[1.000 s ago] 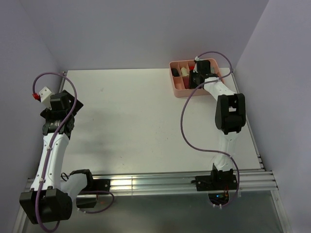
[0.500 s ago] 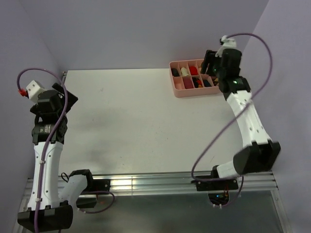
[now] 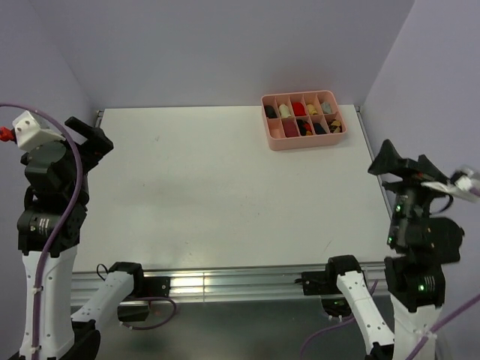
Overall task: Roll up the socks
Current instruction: Reset both arms
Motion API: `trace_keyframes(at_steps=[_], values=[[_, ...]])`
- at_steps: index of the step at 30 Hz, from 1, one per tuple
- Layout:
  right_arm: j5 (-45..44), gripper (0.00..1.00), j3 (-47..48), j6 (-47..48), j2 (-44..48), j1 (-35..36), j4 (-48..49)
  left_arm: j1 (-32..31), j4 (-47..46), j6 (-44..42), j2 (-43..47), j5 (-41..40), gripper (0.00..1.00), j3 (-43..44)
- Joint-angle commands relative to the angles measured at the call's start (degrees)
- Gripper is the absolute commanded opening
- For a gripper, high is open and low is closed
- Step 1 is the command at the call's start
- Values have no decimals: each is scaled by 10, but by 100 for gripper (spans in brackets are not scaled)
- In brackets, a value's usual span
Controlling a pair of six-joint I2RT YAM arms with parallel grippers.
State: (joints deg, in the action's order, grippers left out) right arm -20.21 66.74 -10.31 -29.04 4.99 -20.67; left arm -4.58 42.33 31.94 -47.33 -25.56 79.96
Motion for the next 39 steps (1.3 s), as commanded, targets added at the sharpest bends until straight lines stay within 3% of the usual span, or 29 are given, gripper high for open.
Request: trace_keyframes(at_steps=[1,6,9,15,23,39], values=[[-51,100,-13,-7,59,-1,11,-22,14,-28,17,-35,99,35],[-40,100,-20,36,122,1,-23,-42,-4,-44,65,-76,99,24],[-40,100,-74,58,185,31,5,-47,-19,-49,99,-92,99,2],[-59,100,-129,77,244,55,34,-51,-83,-34,171,-136,99,-97],[-50,100,-158,78,255,66,59,-52,-172,-16,253,-151,100,-196],[-43,100,-172,97,246,68,69,-54,-251,-1,269,-230,100,-289]])
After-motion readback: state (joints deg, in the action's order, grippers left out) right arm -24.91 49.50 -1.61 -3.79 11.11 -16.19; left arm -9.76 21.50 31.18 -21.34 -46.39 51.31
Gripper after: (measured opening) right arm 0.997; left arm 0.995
